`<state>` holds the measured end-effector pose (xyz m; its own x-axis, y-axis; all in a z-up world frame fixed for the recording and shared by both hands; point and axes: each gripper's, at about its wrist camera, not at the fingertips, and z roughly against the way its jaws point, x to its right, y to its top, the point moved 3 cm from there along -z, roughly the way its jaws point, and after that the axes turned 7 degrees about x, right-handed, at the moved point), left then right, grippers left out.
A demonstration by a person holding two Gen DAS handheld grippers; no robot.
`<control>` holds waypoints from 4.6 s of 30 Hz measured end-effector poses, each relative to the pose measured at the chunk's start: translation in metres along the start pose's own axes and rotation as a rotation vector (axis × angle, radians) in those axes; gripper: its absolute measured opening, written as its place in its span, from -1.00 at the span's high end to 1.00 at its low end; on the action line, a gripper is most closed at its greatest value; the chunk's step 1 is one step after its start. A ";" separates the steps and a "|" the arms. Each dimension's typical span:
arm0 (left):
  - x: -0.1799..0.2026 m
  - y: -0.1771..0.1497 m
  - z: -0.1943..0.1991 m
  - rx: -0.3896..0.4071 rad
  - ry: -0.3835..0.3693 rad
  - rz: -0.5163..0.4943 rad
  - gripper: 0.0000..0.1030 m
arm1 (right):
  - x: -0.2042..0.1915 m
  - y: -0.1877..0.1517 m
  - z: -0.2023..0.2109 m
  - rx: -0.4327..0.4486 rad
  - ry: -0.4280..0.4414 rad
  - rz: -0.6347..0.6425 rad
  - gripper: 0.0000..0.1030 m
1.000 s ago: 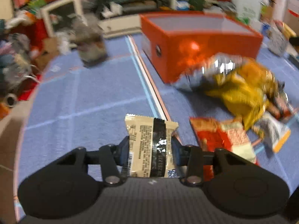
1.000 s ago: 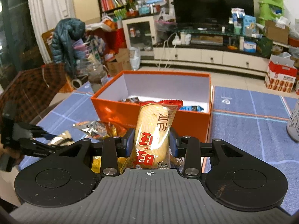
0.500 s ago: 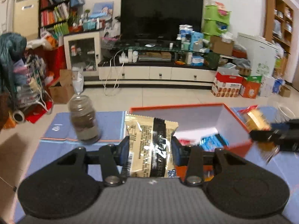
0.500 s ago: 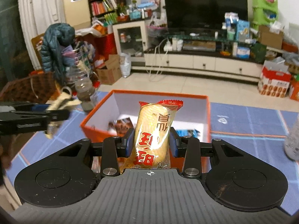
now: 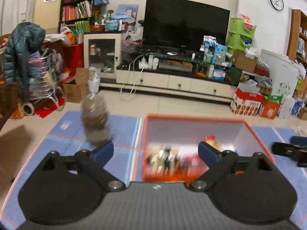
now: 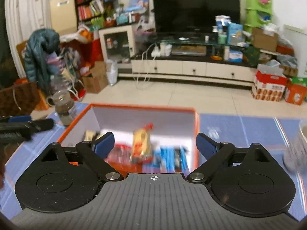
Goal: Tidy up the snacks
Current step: 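Grasp the red snack bag with the left tool while the right grasps the yellow cake pack, then carry both packs over the orange box and open both tools to drop them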
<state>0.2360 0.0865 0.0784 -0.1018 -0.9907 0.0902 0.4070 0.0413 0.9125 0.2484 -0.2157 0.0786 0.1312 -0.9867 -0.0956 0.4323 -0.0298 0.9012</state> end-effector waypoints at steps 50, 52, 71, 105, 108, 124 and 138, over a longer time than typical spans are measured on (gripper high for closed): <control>0.010 -0.150 0.023 -0.367 -0.084 -0.146 -0.16 | -0.055 -0.089 0.036 -0.030 0.057 -0.007 0.39; 0.009 -0.144 0.025 -0.347 -0.055 -0.145 -0.13 | -0.054 -0.088 0.041 -0.008 0.040 0.025 0.38; -0.011 -0.097 0.045 -0.197 0.189 -0.168 -0.12 | -0.058 -0.089 0.039 -0.011 0.037 0.031 0.39; -0.009 -0.094 0.052 -0.172 0.169 -0.127 -0.12 | -0.062 -0.093 0.039 -0.037 0.047 0.047 0.38; -0.007 -0.089 0.054 -0.164 0.149 -0.111 -0.12 | -0.060 -0.093 0.041 -0.039 0.042 0.044 0.39; -0.001 -0.064 0.063 -0.082 0.151 -0.084 -0.12 | -0.034 -0.094 0.058 -0.029 0.034 0.023 0.38; 0.015 -0.033 0.064 -0.016 0.064 -0.076 -0.12 | -0.031 -0.068 0.072 0.033 0.066 0.026 0.39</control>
<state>0.1628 0.0783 0.0749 -0.0744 -0.9972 -0.0051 0.4144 -0.0355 0.9094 0.1507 -0.1942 0.0505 0.2015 -0.9745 -0.0987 0.3984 -0.0105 0.9171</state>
